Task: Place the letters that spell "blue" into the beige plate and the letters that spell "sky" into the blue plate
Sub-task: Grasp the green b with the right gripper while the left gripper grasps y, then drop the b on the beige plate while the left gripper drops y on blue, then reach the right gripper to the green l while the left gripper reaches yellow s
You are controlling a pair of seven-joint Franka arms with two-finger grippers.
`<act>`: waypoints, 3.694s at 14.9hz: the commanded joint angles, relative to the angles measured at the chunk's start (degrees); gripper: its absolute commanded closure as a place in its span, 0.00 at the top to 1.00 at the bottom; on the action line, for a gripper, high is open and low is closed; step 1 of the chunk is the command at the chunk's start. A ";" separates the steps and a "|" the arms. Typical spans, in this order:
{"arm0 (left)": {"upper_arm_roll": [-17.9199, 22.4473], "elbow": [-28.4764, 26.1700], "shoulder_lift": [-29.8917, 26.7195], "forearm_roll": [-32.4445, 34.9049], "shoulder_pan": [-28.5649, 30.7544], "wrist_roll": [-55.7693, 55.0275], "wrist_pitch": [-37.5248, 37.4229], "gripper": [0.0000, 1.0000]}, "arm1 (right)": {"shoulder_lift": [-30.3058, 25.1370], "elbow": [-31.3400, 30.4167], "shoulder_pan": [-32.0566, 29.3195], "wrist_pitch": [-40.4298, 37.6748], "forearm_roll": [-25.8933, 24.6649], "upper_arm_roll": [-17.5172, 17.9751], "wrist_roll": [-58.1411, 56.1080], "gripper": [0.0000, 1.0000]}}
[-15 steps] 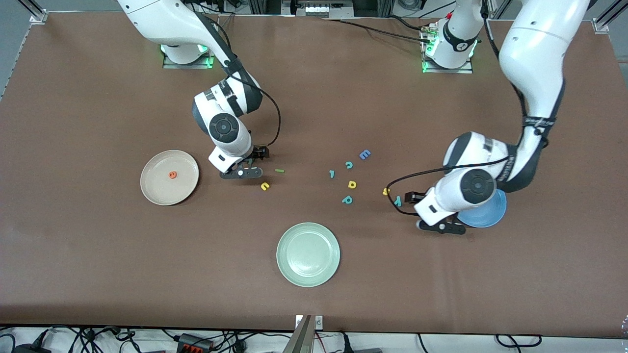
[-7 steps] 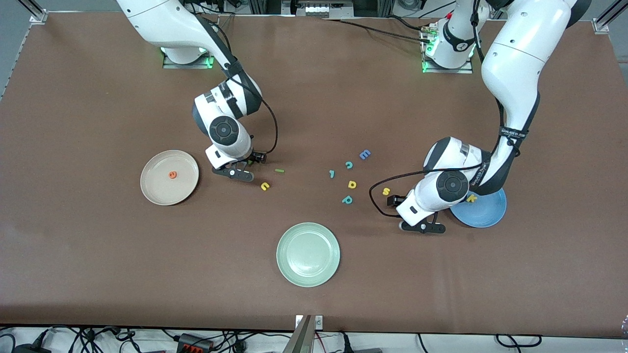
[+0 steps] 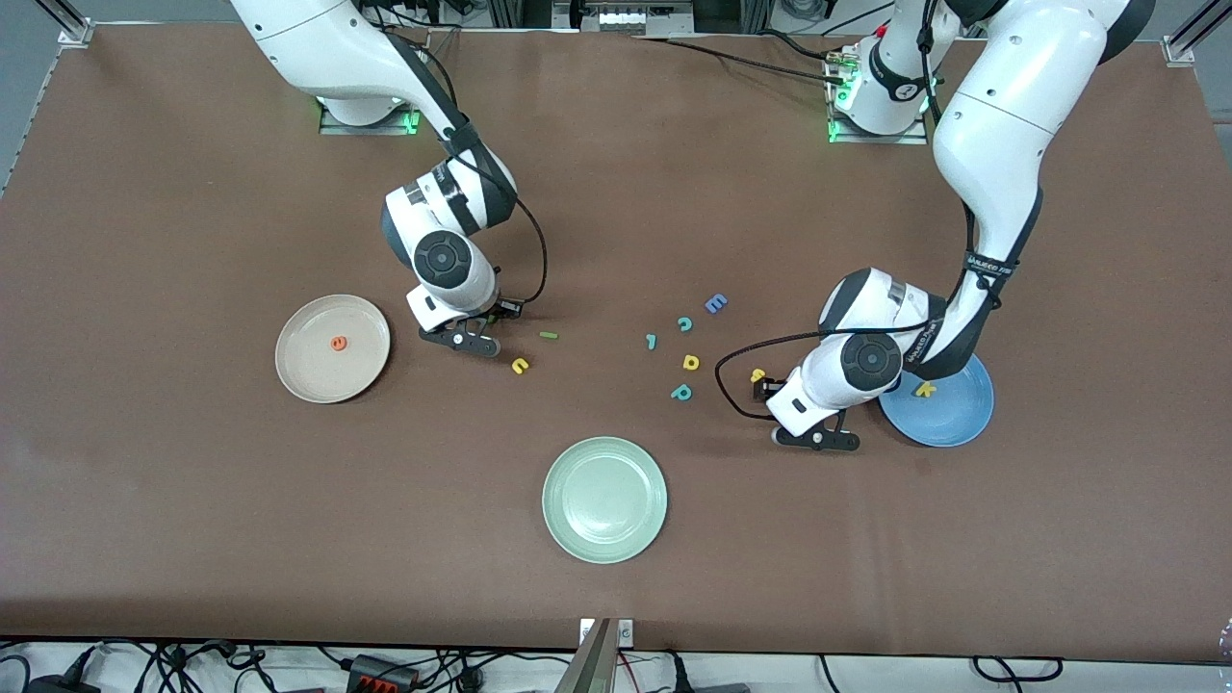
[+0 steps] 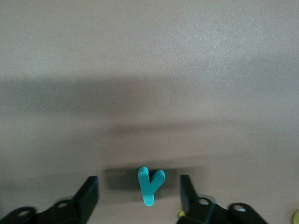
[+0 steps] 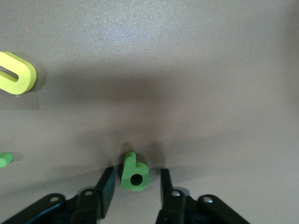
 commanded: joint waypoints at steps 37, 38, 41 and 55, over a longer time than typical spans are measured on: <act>0.07 -1.51 -8.14 1.97 18.96 29.60 -14.58 1.00 | -6.13 1.77 -24.20 -7.59 -0.91 0.10 -31.89 1.00; -0.10 -1.25 -8.23 1.97 18.87 29.51 -14.67 1.00 | -6.14 2.91 -23.85 -8.73 -1.00 0.28 -32.33 1.00; -0.90 -0.64 -8.32 1.88 18.43 28.89 -14.67 1.00 | -6.05 4.85 -19.90 -10.58 -0.74 0.36 -38.20 1.00; -2.22 5.34 -6.66 1.88 8.33 6.40 -18.10 1.00 | 3.61 17.68 0.05 -5.93 -0.47 0.36 -68.46 0.99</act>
